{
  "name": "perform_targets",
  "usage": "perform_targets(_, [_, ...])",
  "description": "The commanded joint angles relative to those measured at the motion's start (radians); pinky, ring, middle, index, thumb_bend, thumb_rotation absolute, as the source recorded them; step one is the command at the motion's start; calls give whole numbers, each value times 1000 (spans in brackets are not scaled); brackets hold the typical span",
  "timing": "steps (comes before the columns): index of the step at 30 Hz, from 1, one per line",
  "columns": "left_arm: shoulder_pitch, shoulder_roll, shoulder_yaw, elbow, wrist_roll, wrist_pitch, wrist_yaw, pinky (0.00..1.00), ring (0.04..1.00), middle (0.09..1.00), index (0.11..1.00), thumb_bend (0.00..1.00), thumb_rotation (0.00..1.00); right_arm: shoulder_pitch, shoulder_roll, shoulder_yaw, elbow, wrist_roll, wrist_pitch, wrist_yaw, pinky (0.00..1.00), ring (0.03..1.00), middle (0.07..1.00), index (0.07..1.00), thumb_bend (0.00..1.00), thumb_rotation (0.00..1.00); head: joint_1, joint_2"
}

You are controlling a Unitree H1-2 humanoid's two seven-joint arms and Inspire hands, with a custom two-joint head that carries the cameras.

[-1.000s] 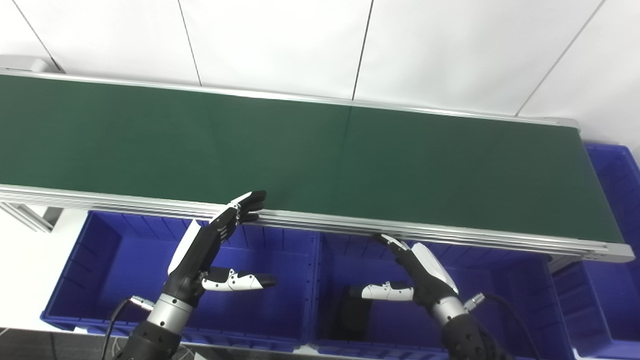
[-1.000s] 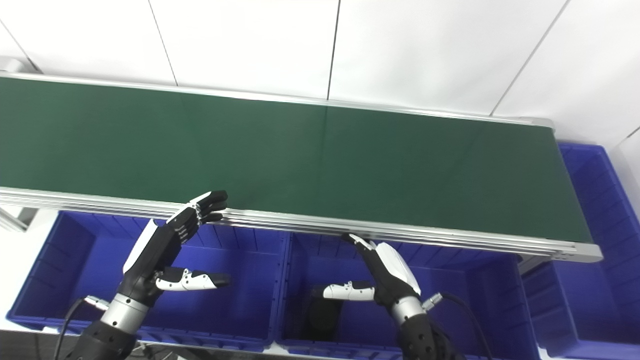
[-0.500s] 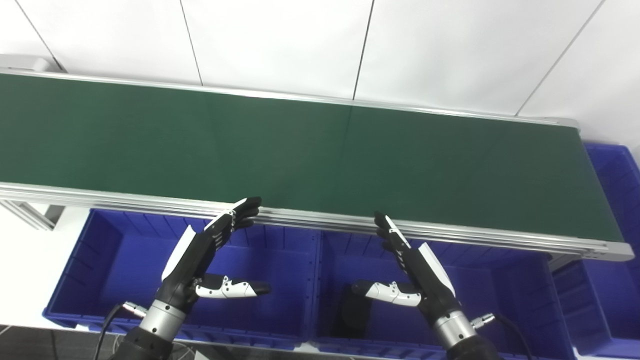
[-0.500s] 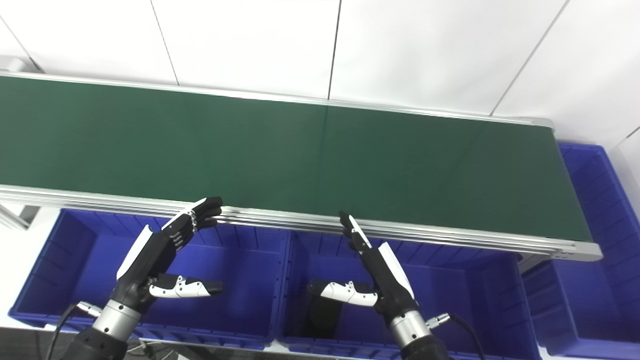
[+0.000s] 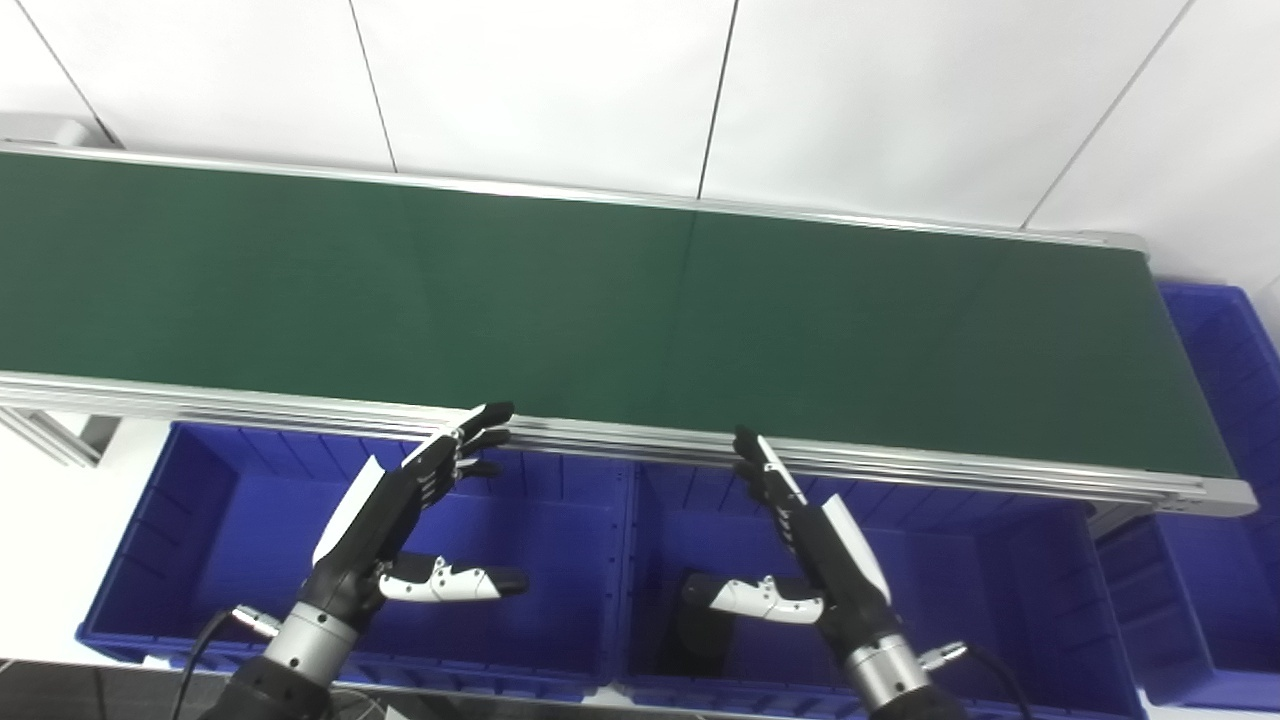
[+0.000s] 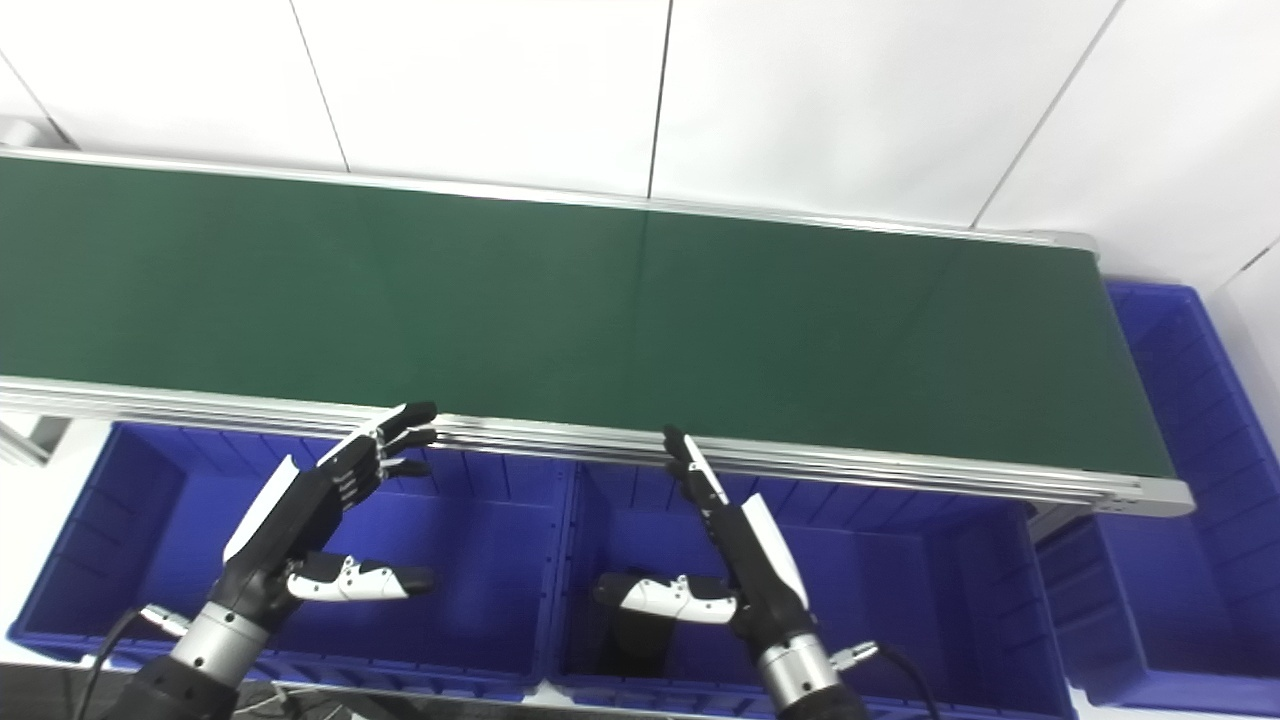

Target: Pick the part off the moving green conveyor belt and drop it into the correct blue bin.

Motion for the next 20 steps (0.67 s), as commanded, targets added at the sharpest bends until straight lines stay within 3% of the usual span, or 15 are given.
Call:
perform_targets(1, [-17,8,3,-24,-7,-10,-6,808,875,909,889,857,313,1,12,1,-12,-10,-61,-23,938,959,978,1000,1000,492,-4,1])
perform_targets(8, [-17,21,14,4,-40,-38,-18,891,904,910,891,864,301,-1,36,8,2,-39,-60,-53,919,951,972,1000,1000,493,-55,-3])
perform_targets(12, [-13,27,24,10,-36,-50,-16,888,903,907,889,869,330,-9,47,15,14,-61,-50,-67,915,947,968,1000,1000,503,-89,-4])
perform_targets(20, [-17,31,28,23,-42,-58,-20,898,905,906,884,869,312,-16,54,18,27,-78,-50,-75,906,946,965,1000,1000,479,-82,-12])
